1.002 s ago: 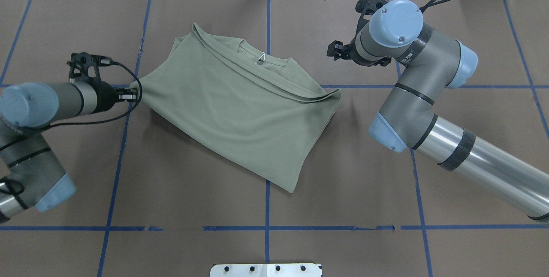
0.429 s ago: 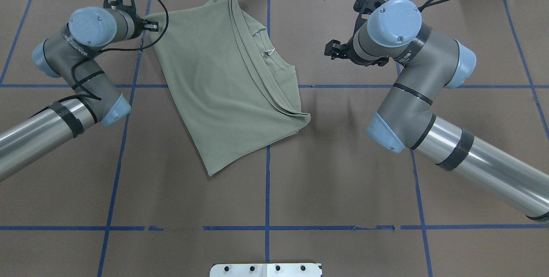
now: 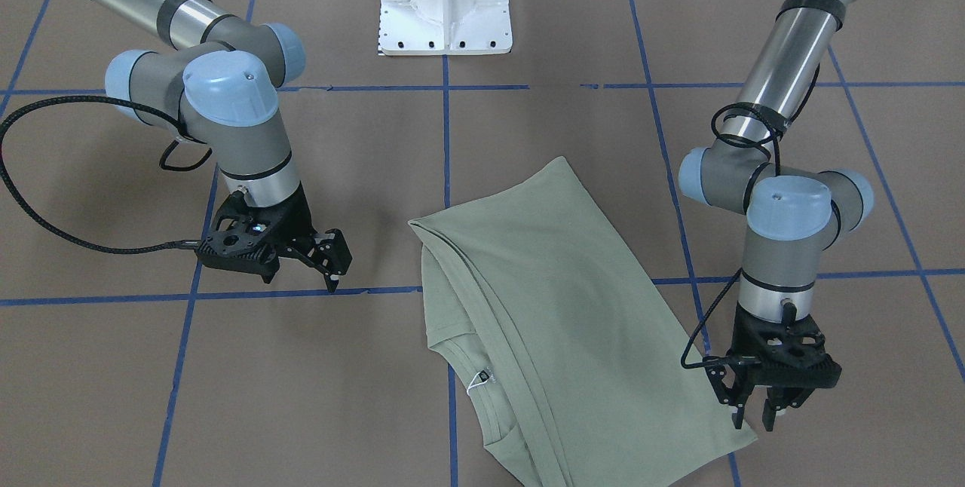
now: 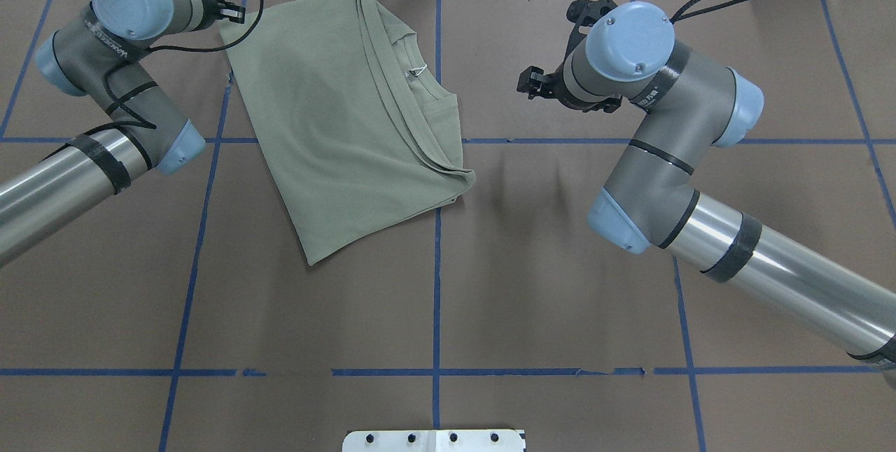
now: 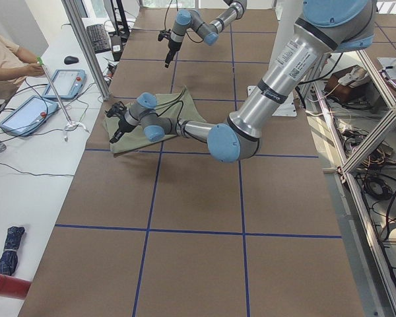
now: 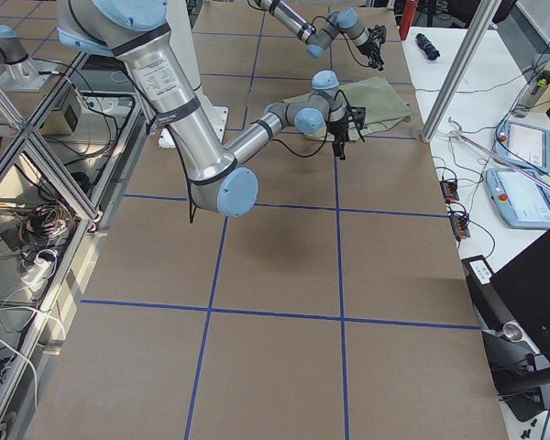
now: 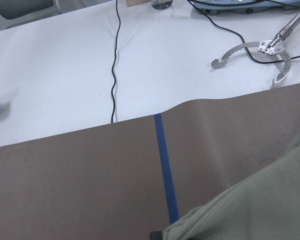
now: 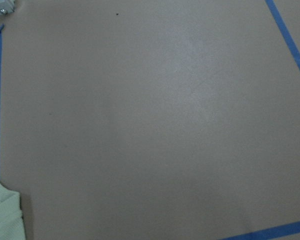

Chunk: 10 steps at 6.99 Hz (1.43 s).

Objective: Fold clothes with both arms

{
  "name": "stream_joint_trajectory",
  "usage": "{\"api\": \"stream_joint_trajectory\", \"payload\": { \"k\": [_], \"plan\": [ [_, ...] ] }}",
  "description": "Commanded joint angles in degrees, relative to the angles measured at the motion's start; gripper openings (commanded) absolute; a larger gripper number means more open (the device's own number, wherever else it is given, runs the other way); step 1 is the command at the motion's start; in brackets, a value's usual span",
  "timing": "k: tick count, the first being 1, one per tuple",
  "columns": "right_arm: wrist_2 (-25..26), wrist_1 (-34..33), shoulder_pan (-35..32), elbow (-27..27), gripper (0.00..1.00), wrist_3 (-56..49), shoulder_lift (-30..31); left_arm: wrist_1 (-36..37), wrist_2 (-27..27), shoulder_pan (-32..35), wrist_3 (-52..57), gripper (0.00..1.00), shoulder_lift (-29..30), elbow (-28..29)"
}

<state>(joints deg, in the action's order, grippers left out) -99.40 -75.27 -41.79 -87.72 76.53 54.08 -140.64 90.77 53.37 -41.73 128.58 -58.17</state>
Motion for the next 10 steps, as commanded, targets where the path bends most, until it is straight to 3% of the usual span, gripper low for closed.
{"api": "stream_joint_trajectory", "payload": {
  "k": [1, 2, 4, 7, 10],
  "plan": [
    [3.39, -0.05, 2.57, 7.08, 0.88, 10.34, -8.58, -3.82, 10.54, 0.24, -0.37, 1.00, -4.71, -7.18],
    [5.51, 1.69, 4.07, 13.48, 0.81, 12.74, -13.51, -4.90, 10.65, -0.45, -0.46, 1.00, -6.39, -9.39],
    [8.33, 7.67, 6.70, 20.55, 0.69, 13.99, -15.66, -4.99, 10.66, -0.90, -0.37, 1.00, -6.50, -9.33],
    [9.31, 7.60, 9.35, 21.28, 0.55, 13.99, -15.76, -4.99, 10.66, -1.78, -0.46, 1.00, -6.50, -9.33],
    [10.19, 7.25, 10.50, 22.07, 0.51, 13.90, -15.58, -4.99, 10.65, -1.78, -0.37, 1.00, -6.50, -9.15]
  ]
}}
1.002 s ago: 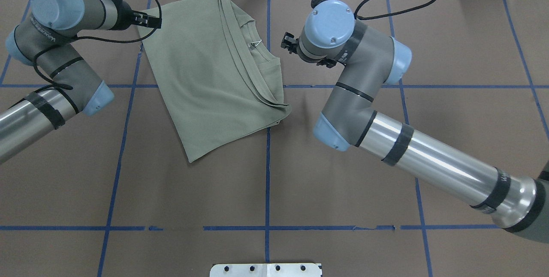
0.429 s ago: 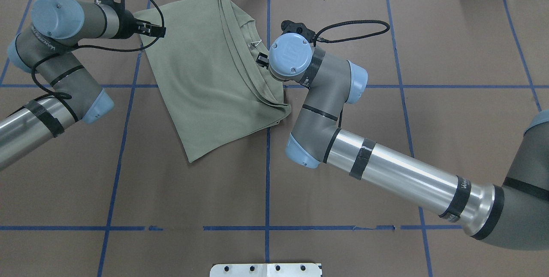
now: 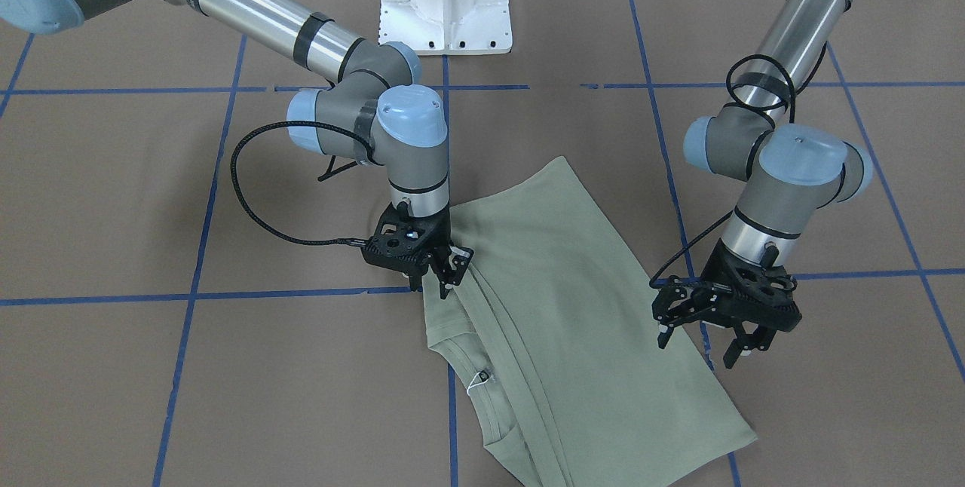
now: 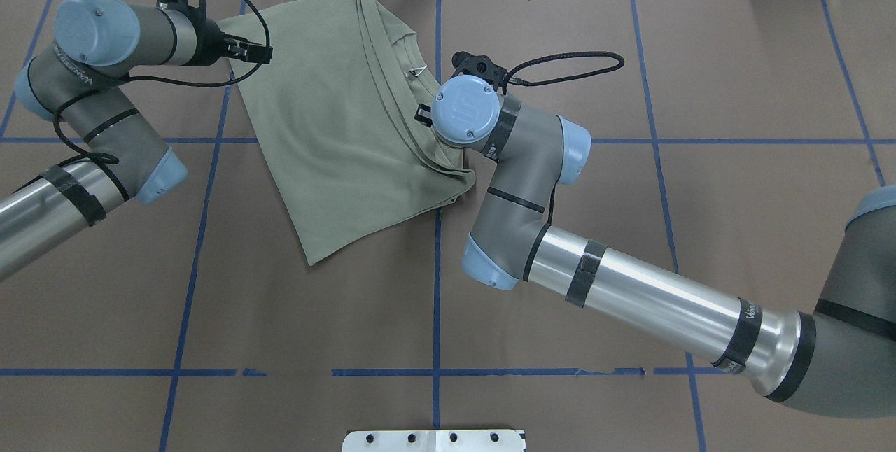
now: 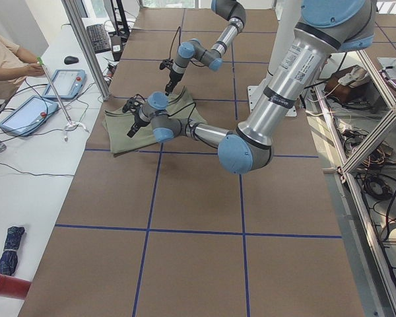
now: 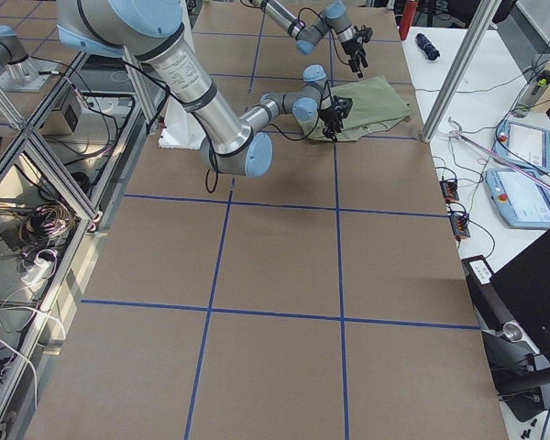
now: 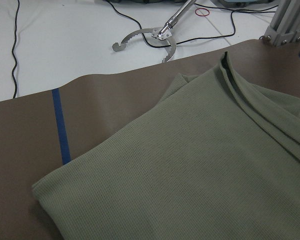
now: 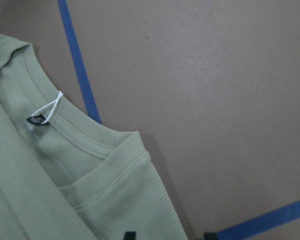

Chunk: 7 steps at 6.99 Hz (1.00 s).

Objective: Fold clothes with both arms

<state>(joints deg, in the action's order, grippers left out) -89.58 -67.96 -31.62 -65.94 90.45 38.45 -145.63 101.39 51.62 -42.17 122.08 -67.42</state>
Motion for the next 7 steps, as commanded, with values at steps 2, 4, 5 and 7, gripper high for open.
{"api": "stream_joint_trajectory", "payload": {
  "k": [2, 4, 5, 7],
  "plan": [
    [0.46, -0.25, 0.77, 0.37, 0.50, 0.08, 0.05, -0.09, 0.04, -0.12, 0.07, 1.00, -0.61, 0.09],
    [0.46, -0.25, 0.77, 0.37, 0.13, 0.17, -0.04, -0.09, -0.05, -0.21, 0.07, 1.00, -0.62, 0.09],
    [0.46, -0.33, 0.77, 0.37, 0.00, 0.08, -0.13, -0.35, -0.05, -0.29, 0.07, 1.00, -0.70, 0.18],
    [-0.06, -1.38, 0.77, -0.59, 0.00, -0.27, -0.31, -0.44, -0.05, -0.56, 0.07, 1.00, -0.88, 0.09]
  ]
}}
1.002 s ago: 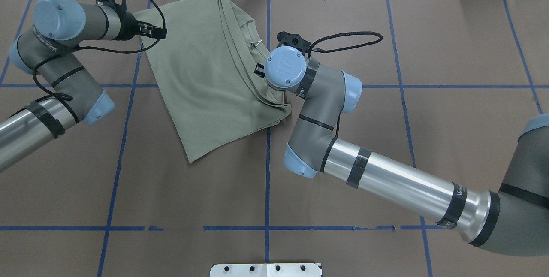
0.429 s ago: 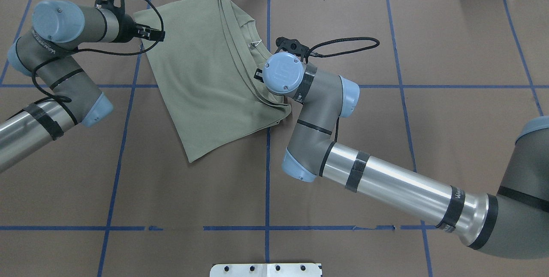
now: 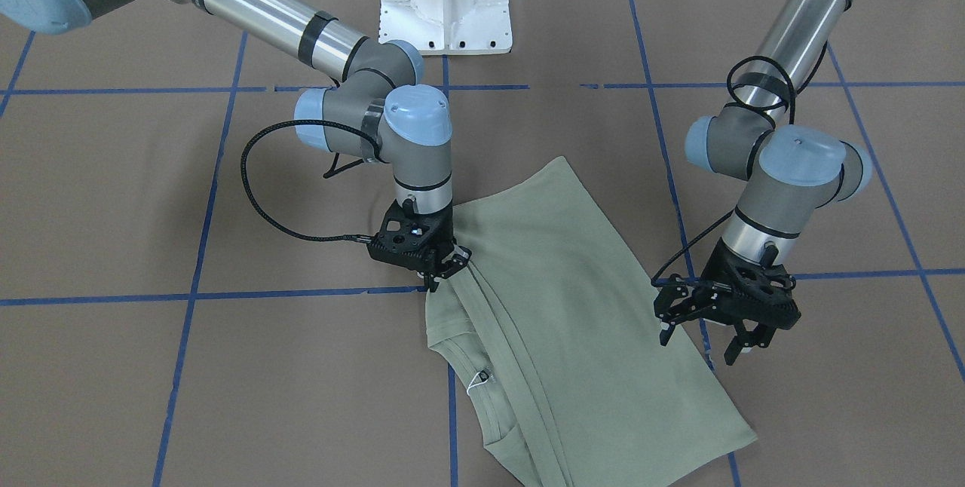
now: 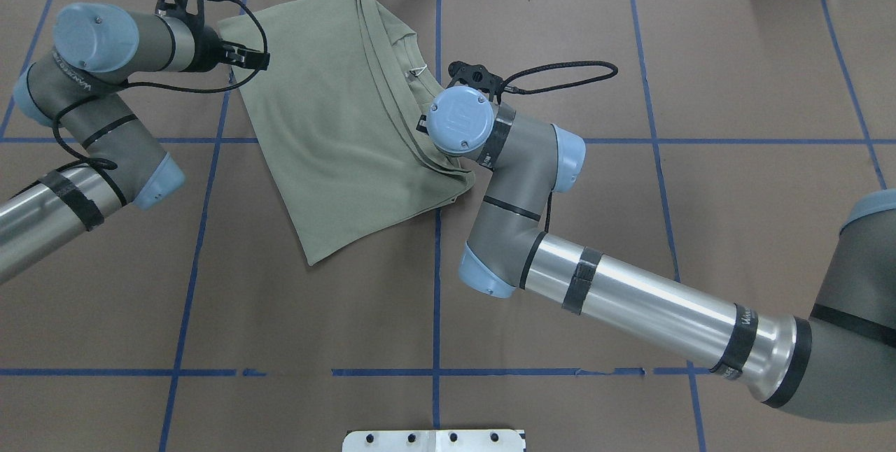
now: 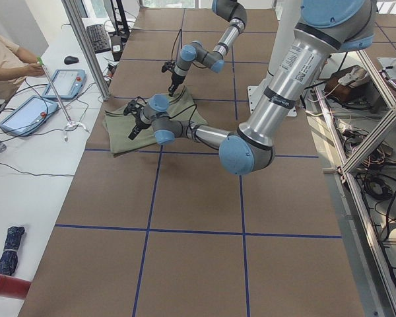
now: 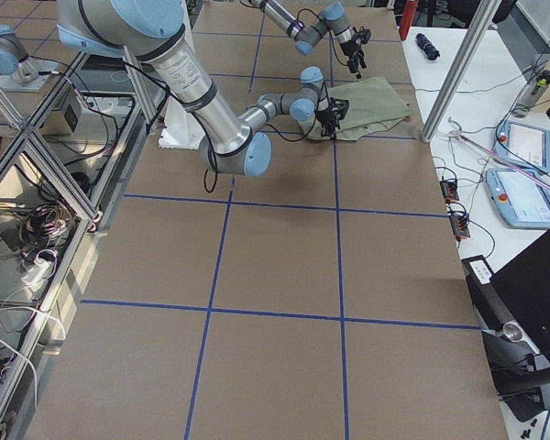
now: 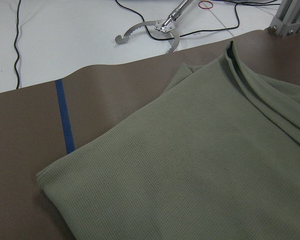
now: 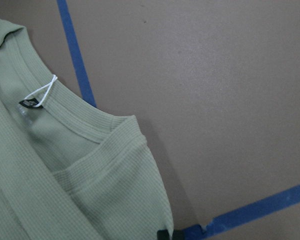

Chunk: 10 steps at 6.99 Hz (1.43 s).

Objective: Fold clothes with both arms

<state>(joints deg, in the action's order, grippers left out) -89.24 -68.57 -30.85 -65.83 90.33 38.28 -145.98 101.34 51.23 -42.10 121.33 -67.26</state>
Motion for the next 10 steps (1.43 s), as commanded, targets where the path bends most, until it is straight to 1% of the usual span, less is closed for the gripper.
{"api": "stream_joint_trajectory", "payload": {
  "k": [1, 2, 3, 4, 5, 6, 7, 9, 10],
  "plan": [
    [-0.50, -5.48, 0.09, -5.40, 0.00, -0.16, 1.00, -0.09, 0.00, -0.51, -1.04, 1.00, -0.48, -0.15],
    [-0.50, -10.22, 1.13, -14.41, 0.00, 0.37, 5.80, -1.57, 0.00, -1.30, -2.88, 1.00, -0.49, -0.15],
    [0.20, -14.97, 3.75, -24.85, 0.00, 0.63, 12.11, -3.50, 0.00, -1.74, -3.07, 1.00, -1.09, -0.15],
    [2.46, -17.97, 6.83, -32.61, 0.00, 0.98, 17.22, -3.52, 0.00, -1.75, -3.08, 1.00, -1.19, -0.32],
    [5.62, -18.26, 9.90, -36.26, 0.00, 2.47, 20.84, -3.61, 0.09, -1.75, -3.08, 1.00, -1.28, -0.32],
    [6.87, -18.35, 11.67, -38.03, 0.00, 3.70, 22.79, -3.61, 0.09, -1.75, -3.08, 1.00, -1.28, -0.41],
    [9.14, -18.35, 13.34, -39.36, 0.00, 4.67, 24.46, -3.61, 0.09, -1.75, -3.08, 1.00, -1.28, -0.59],
    [9.08, -18.44, 14.06, -39.20, 0.99, 4.24, 23.78, -3.52, 0.09, -1.75, -3.08, 1.00, -1.28, -0.76],
    [8.30, -18.62, 12.67, -38.93, 1.00, 1.19, 23.25, -3.52, 0.17, -1.75, -3.16, 1.00, -1.28, -1.20]
  ]
}}
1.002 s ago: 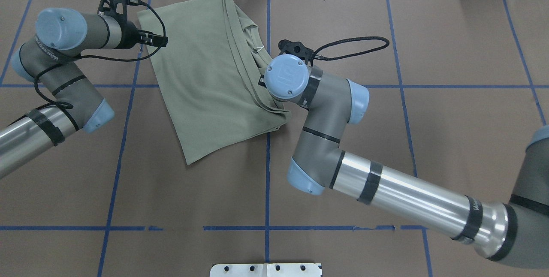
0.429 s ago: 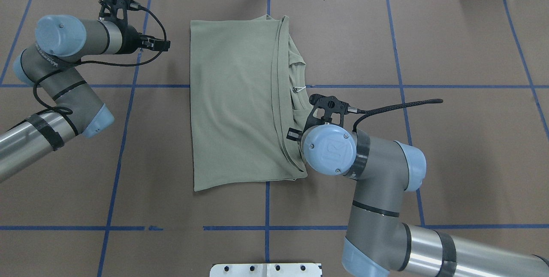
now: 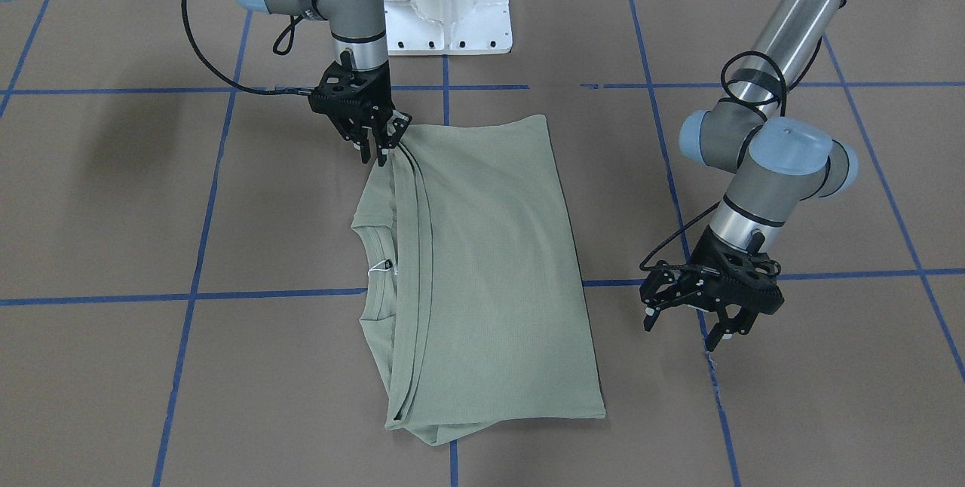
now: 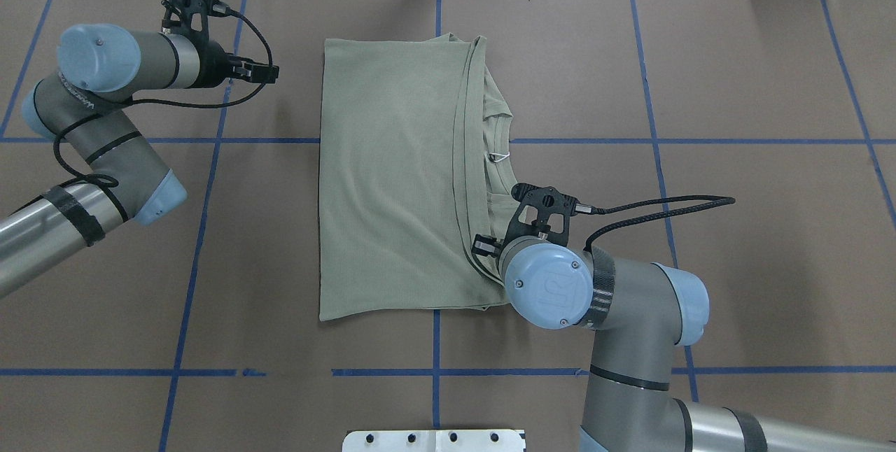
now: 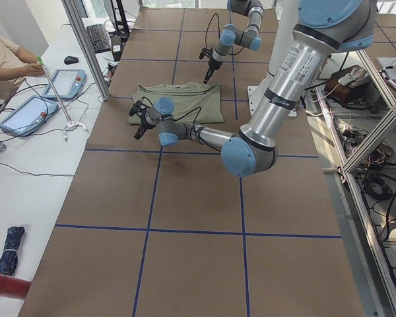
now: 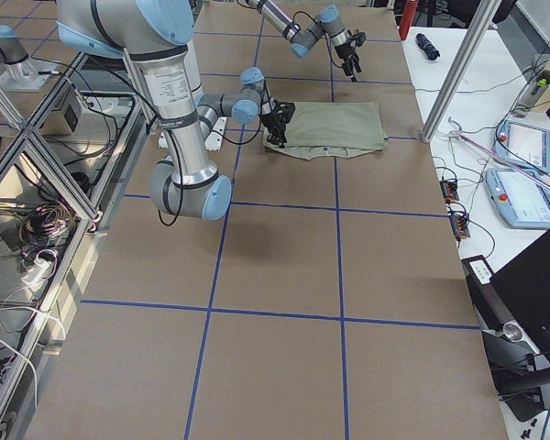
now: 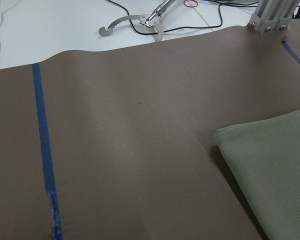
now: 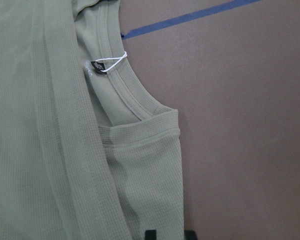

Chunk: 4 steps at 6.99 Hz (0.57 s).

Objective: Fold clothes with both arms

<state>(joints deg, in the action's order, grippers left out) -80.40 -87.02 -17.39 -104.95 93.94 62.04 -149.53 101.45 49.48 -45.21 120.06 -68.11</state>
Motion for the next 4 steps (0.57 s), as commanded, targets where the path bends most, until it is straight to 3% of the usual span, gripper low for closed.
{"api": "stream_joint_trajectory", "payload": {
  "k": [1, 3, 4],
  "plan": [
    [-1.94, -0.34, -1.93, 0.88, 1.00, -8.01, -2.60, 0.03, 0.07, 0.00, 0.04, 1.00, 0.00, -0.36],
    [-4.75, -1.82, -2.99, 8.75, 0.97, -10.96, -9.17, 0.03, 0.07, -0.09, 0.04, 1.00, -0.09, -0.27],
    [-6.07, -4.36, -3.09, 10.89, 0.77, -17.76, -11.74, 0.03, 0.07, -0.09, -0.05, 1.00, 0.00, -0.27]
  ]
}}
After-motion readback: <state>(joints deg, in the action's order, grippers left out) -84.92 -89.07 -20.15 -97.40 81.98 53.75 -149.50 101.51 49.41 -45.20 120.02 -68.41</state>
